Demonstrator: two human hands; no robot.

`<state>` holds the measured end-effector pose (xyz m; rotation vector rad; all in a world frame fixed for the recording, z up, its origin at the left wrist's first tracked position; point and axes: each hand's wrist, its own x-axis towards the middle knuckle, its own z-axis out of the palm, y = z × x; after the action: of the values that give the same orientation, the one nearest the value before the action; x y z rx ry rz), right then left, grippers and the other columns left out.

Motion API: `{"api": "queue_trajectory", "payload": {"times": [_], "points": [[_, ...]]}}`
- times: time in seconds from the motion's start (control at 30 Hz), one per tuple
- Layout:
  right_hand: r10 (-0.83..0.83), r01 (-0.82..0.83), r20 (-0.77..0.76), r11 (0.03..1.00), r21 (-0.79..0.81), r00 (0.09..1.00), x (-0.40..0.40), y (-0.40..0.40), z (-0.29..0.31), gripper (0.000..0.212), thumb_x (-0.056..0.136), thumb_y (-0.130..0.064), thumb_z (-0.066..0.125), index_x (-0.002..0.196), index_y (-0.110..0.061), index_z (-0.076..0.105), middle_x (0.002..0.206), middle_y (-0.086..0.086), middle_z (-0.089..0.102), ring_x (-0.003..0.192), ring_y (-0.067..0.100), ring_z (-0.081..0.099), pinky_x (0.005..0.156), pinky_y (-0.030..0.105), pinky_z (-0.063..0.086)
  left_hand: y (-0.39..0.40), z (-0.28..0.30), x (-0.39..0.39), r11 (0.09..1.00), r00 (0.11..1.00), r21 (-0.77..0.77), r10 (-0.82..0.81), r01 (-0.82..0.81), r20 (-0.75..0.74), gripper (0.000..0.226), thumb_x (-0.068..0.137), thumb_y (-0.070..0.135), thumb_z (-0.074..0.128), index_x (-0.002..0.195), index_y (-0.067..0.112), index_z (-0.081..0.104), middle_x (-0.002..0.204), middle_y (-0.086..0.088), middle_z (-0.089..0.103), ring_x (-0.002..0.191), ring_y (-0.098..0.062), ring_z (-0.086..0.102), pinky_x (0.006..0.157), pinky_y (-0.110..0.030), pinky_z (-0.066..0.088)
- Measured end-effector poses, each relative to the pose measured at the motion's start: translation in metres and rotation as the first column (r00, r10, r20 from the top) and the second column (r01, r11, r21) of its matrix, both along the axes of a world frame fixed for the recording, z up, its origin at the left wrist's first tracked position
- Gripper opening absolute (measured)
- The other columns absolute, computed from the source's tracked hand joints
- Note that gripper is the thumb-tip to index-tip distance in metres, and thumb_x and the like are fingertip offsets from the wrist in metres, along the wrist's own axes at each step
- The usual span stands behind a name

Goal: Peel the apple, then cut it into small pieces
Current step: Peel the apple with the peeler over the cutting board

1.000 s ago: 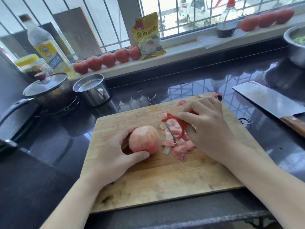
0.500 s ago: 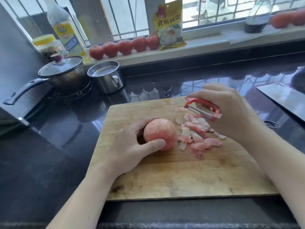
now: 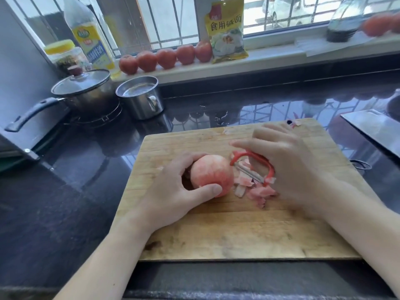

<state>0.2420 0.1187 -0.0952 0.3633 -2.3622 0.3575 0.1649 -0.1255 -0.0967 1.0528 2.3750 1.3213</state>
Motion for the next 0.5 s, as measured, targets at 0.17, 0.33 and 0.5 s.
{"api": "queue_trajectory", "payload": {"times": [0.17, 0.33, 0.5], "points": [[0.099, -0.090, -0.126, 0.993, 0.076, 0.987, 0.002, -0.016, 0.008, 0.025, 0.093, -0.010, 0.070, 0.116, -0.017, 0.076, 0.078, -0.001, 0.056, 0.076, 0.020, 0.047, 0.080, 0.032, 0.031, 0.002, -0.001, 0.003, 0.999, 1.000, 0.032, -0.013, 0.013, -0.012, 0.060, 0.073, 0.049, 0.087, 0.125, 0.038, 0.062, 0.119, 0.011, 0.065, 0.112, -0.017, 0.066, 0.092, -0.045, 0.058], [0.206, -0.201, -0.034, 0.974, 0.107, 0.978, 0.004, -0.014, 0.002, 0.025, 0.093, -0.016, 0.067, 0.116, -0.021, 0.076, 0.077, -0.001, 0.057, 0.073, 0.023, 0.050, 0.080, 0.034, 0.036, 0.001, 0.000, 0.003, 0.999, 1.000, 0.047, 0.004, -0.005, 0.003, 0.057, 0.073, 0.051, 0.086, 0.123, 0.037, 0.064, 0.119, 0.011, 0.066, 0.113, -0.018, 0.066, 0.094, -0.046, 0.057], [0.152, -0.150, -0.024, 0.985, 0.080, 0.988, 0.005, 0.001, 0.000, 0.020, 0.097, -0.020, 0.062, 0.109, -0.017, 0.078, 0.078, -0.001, 0.060, 0.076, 0.024, 0.052, 0.076, 0.038, 0.039, 0.001, 0.000, 0.002, 0.999, 1.000, 0.032, 0.022, -0.022, 0.002, 0.058, 0.071, 0.056, 0.081, 0.123, 0.037, 0.064, 0.117, 0.017, 0.066, 0.111, -0.009, 0.066, 0.094, -0.037, 0.056]]}}
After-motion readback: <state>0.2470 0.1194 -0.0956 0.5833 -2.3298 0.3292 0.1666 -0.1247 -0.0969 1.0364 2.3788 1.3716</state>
